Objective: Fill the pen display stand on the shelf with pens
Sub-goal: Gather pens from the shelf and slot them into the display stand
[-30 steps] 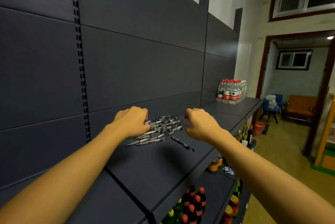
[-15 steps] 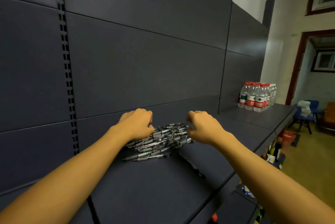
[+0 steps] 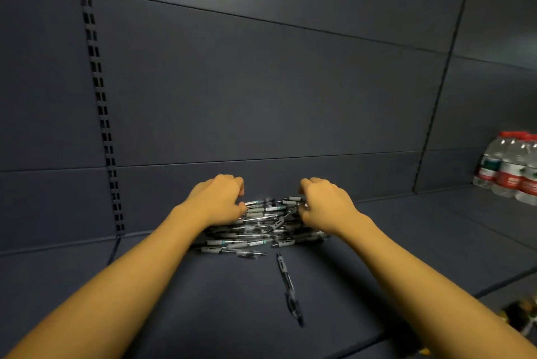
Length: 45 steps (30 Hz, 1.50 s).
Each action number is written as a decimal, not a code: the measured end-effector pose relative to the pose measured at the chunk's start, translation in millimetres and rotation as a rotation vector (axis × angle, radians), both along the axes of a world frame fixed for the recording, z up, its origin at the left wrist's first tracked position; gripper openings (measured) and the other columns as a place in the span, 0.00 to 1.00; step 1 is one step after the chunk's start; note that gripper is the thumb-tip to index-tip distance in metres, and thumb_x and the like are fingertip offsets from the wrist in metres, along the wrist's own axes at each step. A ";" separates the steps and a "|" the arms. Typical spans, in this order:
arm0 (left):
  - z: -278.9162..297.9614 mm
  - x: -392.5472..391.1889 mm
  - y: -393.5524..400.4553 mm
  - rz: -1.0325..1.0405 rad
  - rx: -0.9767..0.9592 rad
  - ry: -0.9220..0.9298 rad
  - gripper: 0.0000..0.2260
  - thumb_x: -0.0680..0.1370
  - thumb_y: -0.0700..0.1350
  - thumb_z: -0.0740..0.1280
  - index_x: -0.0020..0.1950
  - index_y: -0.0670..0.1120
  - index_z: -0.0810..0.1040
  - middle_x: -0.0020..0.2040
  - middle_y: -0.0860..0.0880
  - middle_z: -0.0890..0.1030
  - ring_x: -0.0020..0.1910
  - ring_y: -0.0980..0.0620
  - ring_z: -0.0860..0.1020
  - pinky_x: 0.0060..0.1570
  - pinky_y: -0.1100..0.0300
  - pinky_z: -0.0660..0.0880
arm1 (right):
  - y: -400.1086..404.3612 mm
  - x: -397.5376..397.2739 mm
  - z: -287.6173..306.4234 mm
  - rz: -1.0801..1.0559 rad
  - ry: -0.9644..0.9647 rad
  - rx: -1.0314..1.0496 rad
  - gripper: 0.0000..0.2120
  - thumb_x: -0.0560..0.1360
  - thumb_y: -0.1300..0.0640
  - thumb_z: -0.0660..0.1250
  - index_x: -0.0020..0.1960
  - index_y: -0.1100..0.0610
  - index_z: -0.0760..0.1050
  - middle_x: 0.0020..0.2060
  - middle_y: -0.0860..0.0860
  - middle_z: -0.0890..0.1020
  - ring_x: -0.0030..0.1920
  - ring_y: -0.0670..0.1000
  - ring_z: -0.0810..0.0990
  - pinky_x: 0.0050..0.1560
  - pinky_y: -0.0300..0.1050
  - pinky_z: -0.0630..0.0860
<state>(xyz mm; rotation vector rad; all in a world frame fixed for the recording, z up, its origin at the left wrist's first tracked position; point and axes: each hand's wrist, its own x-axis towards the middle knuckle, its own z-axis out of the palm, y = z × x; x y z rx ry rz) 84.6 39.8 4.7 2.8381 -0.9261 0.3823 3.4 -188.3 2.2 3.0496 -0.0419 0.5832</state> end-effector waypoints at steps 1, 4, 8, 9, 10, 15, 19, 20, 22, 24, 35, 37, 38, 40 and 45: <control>-2.8 -1.3 0.4 0.020 0.001 0.009 0.11 0.78 0.53 0.66 0.57 0.50 0.73 0.53 0.52 0.75 0.50 0.50 0.76 0.47 0.53 0.76 | -0.9 3.8 -1.1 0.023 -0.002 -0.002 0.13 0.77 0.55 0.65 0.59 0.58 0.72 0.54 0.55 0.77 0.53 0.59 0.78 0.44 0.50 0.75; -7.9 -4.1 2.0 0.054 0.007 0.002 0.12 0.77 0.52 0.66 0.58 0.50 0.73 0.54 0.52 0.75 0.51 0.49 0.76 0.47 0.53 0.75 | 0.1 13.8 -3.9 0.085 -0.035 0.022 0.15 0.78 0.54 0.65 0.62 0.58 0.72 0.58 0.55 0.77 0.55 0.59 0.78 0.48 0.52 0.78; -10.3 -3.0 -1.1 0.039 0.009 -0.063 0.13 0.77 0.51 0.65 0.60 0.49 0.73 0.56 0.51 0.76 0.53 0.48 0.76 0.45 0.55 0.72 | 6.7 26.2 -15.1 0.113 -0.111 0.028 0.15 0.79 0.54 0.64 0.63 0.58 0.72 0.58 0.55 0.78 0.56 0.59 0.78 0.47 0.51 0.78; -11.0 -3.2 -2.0 0.033 0.006 -0.084 0.13 0.77 0.51 0.65 0.60 0.49 0.73 0.56 0.51 0.76 0.53 0.48 0.76 0.45 0.55 0.72 | 9.1 29.3 -19.8 0.120 -0.132 0.025 0.14 0.79 0.55 0.64 0.63 0.58 0.72 0.57 0.55 0.78 0.55 0.58 0.78 0.47 0.51 0.78; -11.1 -3.4 -3.0 0.024 0.008 -0.102 0.14 0.76 0.50 0.65 0.60 0.49 0.73 0.56 0.51 0.76 0.54 0.48 0.76 0.45 0.55 0.72 | 11.9 31.8 -24.7 0.129 -0.149 0.028 0.14 0.79 0.55 0.63 0.62 0.59 0.72 0.56 0.55 0.78 0.54 0.58 0.78 0.47 0.51 0.77; -16.1 0.6 -5.3 -0.042 0.192 -0.029 0.26 0.72 0.53 0.70 0.67 0.49 0.70 0.60 0.51 0.73 0.58 0.47 0.74 0.53 0.52 0.73 | 15.7 40.1 -43.4 0.171 -0.255 -0.001 0.07 0.77 0.57 0.65 0.53 0.59 0.74 0.46 0.55 0.78 0.45 0.58 0.78 0.39 0.47 0.69; -20.7 9.2 -5.7 -0.055 0.357 0.167 0.43 0.66 0.57 0.76 0.77 0.52 0.61 0.69 0.54 0.66 0.67 0.50 0.68 0.68 0.50 0.66 | 12.5 41.5 -50.8 0.182 -0.295 -0.011 0.04 0.75 0.59 0.67 0.46 0.59 0.74 0.40 0.54 0.77 0.37 0.56 0.74 0.37 0.46 0.63; -21.5 10.4 -5.6 -0.053 0.396 0.226 0.47 0.65 0.56 0.77 0.79 0.52 0.58 0.71 0.54 0.63 0.69 0.50 0.66 0.71 0.50 0.63 | 11.5 41.8 -52.9 0.182 -0.287 -0.008 0.04 0.75 0.59 0.67 0.46 0.59 0.73 0.39 0.54 0.77 0.37 0.56 0.74 0.37 0.46 0.62; -23.5 12.0 -5.0 -0.048 0.439 0.305 0.52 0.65 0.55 0.79 0.81 0.52 0.52 0.74 0.54 0.58 0.72 0.49 0.62 0.74 0.51 0.59 | 9.5 42.7 -55.8 0.179 -0.268 -0.002 0.04 0.75 0.59 0.67 0.47 0.59 0.73 0.40 0.54 0.77 0.38 0.56 0.74 0.37 0.46 0.62; -26.0 11.9 -6.2 -0.046 0.449 0.312 0.54 0.64 0.54 0.80 0.82 0.52 0.49 0.74 0.54 0.56 0.73 0.47 0.61 0.74 0.50 0.58 | 8.2 43.6 -56.7 0.178 -0.259 0.007 0.04 0.76 0.58 0.66 0.48 0.59 0.73 0.41 0.53 0.77 0.39 0.56 0.75 0.38 0.45 0.63; -45.5 16.6 -16.9 -0.074 0.180 0.126 0.31 0.69 0.45 0.73 0.68 0.52 0.65 0.60 0.52 0.71 0.58 0.50 0.68 0.58 0.54 0.72 | 9.5 45.0 -59.8 0.195 -0.227 0.097 0.07 0.79 0.56 0.61 0.55 0.56 0.73 0.48 0.51 0.78 0.46 0.53 0.77 0.40 0.44 0.69; -46.5 16.2 -20.2 -0.062 0.159 0.121 0.27 0.70 0.43 0.73 0.65 0.51 0.66 0.58 0.50 0.73 0.57 0.48 0.71 0.55 0.54 0.73 | 9.2 45.2 -60.6 0.199 -0.227 0.113 0.08 0.79 0.55 0.61 0.56 0.56 0.73 0.49 0.51 0.78 0.47 0.53 0.77 0.40 0.44 0.68; -46.6 16.0 -22.0 -0.048 0.159 0.124 0.25 0.70 0.43 0.73 0.63 0.49 0.67 0.58 0.49 0.74 0.55 0.48 0.72 0.53 0.54 0.74 | 8.7 45.1 -60.7 0.198 -0.228 0.118 0.08 0.79 0.55 0.61 0.56 0.56 0.73 0.49 0.51 0.78 0.47 0.53 0.77 0.41 0.44 0.68; -46.7 14.8 -24.5 -0.021 0.173 0.132 0.21 0.70 0.41 0.73 0.58 0.47 0.67 0.55 0.47 0.75 0.51 0.46 0.74 0.50 0.51 0.76 | 7.7 44.7 -60.7 0.189 -0.230 0.121 0.09 0.79 0.55 0.61 0.57 0.55 0.73 0.50 0.51 0.78 0.48 0.53 0.77 0.41 0.43 0.66; -45.3 11.5 -28.1 0.001 0.206 0.144 0.17 0.72 0.40 0.71 0.55 0.46 0.66 0.54 0.45 0.75 0.47 0.45 0.74 0.46 0.52 0.75 | 6.8 41.4 -60.7 0.180 -0.236 0.151 0.09 0.79 0.55 0.61 0.58 0.55 0.74 0.51 0.51 0.78 0.50 0.53 0.78 0.42 0.43 0.65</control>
